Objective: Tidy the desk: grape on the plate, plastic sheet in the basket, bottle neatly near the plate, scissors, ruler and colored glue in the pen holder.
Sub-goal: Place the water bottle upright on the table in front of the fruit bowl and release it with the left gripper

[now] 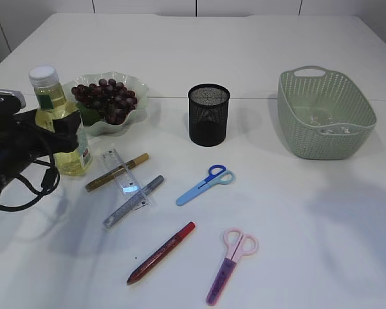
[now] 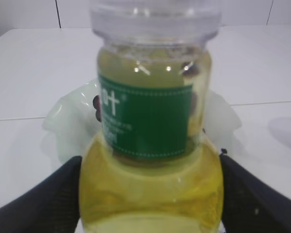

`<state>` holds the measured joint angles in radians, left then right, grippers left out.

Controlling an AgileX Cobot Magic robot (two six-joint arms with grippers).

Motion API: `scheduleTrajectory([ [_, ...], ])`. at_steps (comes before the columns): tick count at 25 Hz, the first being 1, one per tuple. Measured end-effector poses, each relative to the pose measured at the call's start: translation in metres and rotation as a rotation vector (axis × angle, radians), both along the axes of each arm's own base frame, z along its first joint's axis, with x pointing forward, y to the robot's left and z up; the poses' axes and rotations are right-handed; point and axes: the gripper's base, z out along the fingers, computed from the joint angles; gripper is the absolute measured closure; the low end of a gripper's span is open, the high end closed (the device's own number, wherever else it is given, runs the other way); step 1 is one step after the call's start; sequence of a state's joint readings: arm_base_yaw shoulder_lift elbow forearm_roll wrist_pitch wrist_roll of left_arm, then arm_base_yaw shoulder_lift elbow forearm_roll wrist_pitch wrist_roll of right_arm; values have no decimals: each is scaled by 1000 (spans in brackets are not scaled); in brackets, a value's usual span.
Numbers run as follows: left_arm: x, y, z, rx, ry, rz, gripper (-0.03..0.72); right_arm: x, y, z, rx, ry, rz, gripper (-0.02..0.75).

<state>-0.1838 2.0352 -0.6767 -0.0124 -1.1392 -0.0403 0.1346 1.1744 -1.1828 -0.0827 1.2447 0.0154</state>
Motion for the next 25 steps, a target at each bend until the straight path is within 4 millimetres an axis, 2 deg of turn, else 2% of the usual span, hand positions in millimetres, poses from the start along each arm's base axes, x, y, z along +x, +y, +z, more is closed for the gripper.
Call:
scheduleTrajectory([
  [17, -3, 0, 36, -19, -101, 0, 95, 0, 0, 0, -4, -1, 0, 242],
  [25, -8, 1, 75, -35, -195, -4, 96, 0, -1, 0, -15, 0, -2, 244],
])
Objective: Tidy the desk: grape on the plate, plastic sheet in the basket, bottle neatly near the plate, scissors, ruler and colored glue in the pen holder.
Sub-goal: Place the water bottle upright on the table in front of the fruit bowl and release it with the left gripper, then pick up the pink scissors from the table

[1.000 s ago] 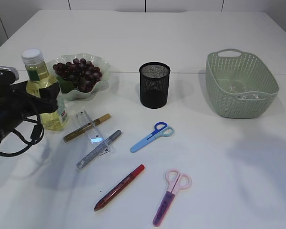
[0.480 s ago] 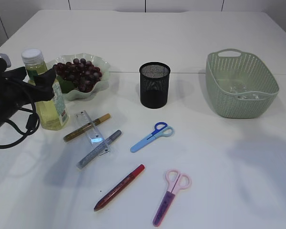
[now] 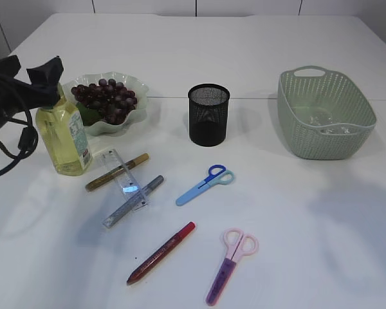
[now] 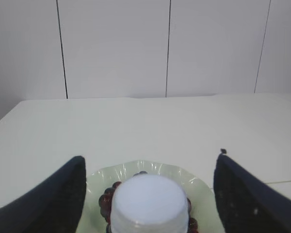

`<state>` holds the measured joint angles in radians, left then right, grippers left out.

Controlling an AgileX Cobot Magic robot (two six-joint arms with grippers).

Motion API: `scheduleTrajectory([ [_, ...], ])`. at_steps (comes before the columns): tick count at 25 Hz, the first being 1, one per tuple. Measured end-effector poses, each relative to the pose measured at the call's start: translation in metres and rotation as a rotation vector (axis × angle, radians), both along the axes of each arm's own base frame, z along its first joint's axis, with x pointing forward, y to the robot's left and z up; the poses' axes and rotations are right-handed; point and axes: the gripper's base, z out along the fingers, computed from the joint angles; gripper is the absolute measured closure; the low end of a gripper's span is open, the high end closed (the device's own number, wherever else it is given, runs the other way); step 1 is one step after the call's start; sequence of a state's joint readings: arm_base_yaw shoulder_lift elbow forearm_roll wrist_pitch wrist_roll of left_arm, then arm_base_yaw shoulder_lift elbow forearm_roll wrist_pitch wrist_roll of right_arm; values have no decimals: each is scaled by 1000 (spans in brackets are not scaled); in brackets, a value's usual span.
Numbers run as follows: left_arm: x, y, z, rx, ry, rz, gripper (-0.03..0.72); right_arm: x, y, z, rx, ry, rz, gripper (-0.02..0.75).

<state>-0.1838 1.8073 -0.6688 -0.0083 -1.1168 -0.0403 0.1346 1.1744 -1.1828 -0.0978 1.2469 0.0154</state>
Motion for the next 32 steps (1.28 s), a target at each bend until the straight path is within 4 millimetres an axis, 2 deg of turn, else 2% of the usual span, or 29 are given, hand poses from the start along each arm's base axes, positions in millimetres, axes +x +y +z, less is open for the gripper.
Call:
scheduleTrajectory([
  [8, -15, 2, 39, 10, 34, -7, 104, 0, 0, 0, 0, 0, 0, 244],
  [14, -38, 6, 77, 19, 83, -7, 127, 0, 1, 0, 16, 2, 0, 245],
  [20, -79, 14, 118, 30, 142, -7, 131, -1, 9, 4, 114, 1, 3, 246],
  [22, -94, 17, 126, 37, 182, -8, 140, -1, 13, 5, 151, 3, 7, 246],
  [27, -130, 23, 140, 52, 263, -8, 162, -7, 22, 10, 270, 0, 8, 246],
  [32, -153, 27, 145, 46, 384, -11, 188, -14, 27, 16, 354, -11, 8, 246],
])
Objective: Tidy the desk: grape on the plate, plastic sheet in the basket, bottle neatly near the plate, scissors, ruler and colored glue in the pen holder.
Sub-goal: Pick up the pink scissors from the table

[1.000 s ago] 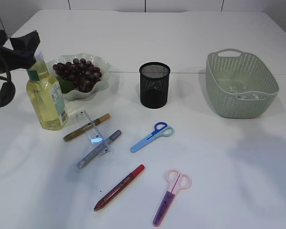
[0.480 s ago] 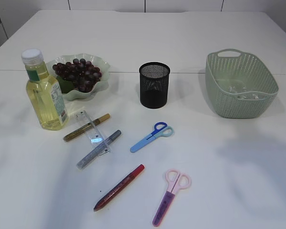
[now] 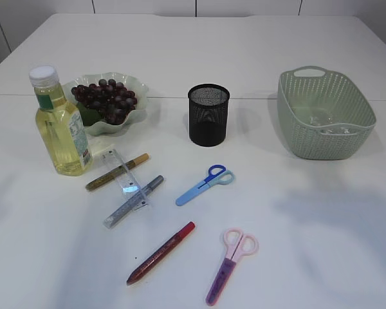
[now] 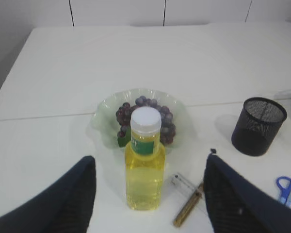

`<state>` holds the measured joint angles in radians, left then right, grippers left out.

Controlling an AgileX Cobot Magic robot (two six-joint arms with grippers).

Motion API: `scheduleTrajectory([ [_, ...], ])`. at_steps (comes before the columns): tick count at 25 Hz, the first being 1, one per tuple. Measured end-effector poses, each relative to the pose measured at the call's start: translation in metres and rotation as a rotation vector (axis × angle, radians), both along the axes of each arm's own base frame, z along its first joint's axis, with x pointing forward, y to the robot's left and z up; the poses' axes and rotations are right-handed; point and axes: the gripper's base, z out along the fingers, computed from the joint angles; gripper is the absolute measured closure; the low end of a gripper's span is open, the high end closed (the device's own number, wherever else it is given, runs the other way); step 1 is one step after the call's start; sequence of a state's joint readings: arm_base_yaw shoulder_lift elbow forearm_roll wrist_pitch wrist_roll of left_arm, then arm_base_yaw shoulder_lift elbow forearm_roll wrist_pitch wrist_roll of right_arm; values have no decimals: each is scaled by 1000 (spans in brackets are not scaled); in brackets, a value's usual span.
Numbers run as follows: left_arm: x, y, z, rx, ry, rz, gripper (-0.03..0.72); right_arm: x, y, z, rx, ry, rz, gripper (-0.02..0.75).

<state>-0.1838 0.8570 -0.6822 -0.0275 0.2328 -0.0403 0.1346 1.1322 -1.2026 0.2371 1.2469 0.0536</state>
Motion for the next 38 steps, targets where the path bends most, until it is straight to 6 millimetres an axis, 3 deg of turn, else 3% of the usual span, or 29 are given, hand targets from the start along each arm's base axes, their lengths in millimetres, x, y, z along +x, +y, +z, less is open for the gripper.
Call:
scheduleTrajectory([
  [8, -17, 1, 6, 9, 198, -12, 202, -1, -6, 0, -66, -16, -17, 246],
  [17, -32, 2, 10, 45, 411, -26, 243, -13, -11, -15, -32, 60, -183, 246],
  [26, -40, 4, 25, 57, 463, -33, 253, -37, -11, -47, -10, 172, -311, 246],
  [31, -41, 4, 26, 58, 467, -33, 253, -47, -2, -58, -68, 184, -342, 283],
  [38, -41, 4, 25, 59, 476, -34, 253, -47, 28, -71, -78, 256, -311, 313],
])
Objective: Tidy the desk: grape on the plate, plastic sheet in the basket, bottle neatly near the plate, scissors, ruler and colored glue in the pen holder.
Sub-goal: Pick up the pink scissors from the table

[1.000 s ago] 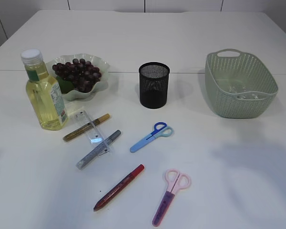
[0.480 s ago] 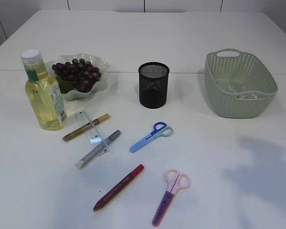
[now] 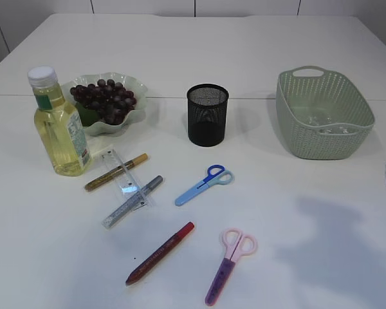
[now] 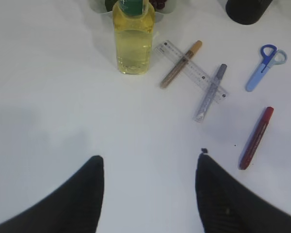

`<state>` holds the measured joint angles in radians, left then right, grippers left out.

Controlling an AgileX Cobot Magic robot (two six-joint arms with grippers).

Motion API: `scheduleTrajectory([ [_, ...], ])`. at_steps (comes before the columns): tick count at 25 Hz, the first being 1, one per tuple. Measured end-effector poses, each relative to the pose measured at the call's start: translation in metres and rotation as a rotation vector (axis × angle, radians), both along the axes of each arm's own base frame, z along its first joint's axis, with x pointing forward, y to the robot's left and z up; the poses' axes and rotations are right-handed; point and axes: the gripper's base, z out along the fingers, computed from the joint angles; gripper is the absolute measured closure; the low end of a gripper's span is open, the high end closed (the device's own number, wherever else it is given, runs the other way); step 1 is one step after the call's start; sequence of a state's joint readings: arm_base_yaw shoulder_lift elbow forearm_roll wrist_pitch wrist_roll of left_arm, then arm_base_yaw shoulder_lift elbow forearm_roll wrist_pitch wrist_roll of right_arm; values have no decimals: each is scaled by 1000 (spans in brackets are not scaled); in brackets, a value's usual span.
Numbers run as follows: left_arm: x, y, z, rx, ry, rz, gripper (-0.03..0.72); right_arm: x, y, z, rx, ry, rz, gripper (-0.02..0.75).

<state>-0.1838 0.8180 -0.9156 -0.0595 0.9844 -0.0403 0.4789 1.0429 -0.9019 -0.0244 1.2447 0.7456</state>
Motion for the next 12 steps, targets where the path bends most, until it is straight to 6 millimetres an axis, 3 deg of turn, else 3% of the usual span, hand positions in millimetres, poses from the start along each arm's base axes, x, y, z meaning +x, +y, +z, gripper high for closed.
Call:
scheduleTrajectory([
  [6, -2, -2, -2, -17, 32, -6, 253, 26, 33, -26, 43, 39, 0, 315],
  [12, -4, -1, -3, -12, 61, -8, 253, 52, 62, -64, 44, 104, -17, 316],
])
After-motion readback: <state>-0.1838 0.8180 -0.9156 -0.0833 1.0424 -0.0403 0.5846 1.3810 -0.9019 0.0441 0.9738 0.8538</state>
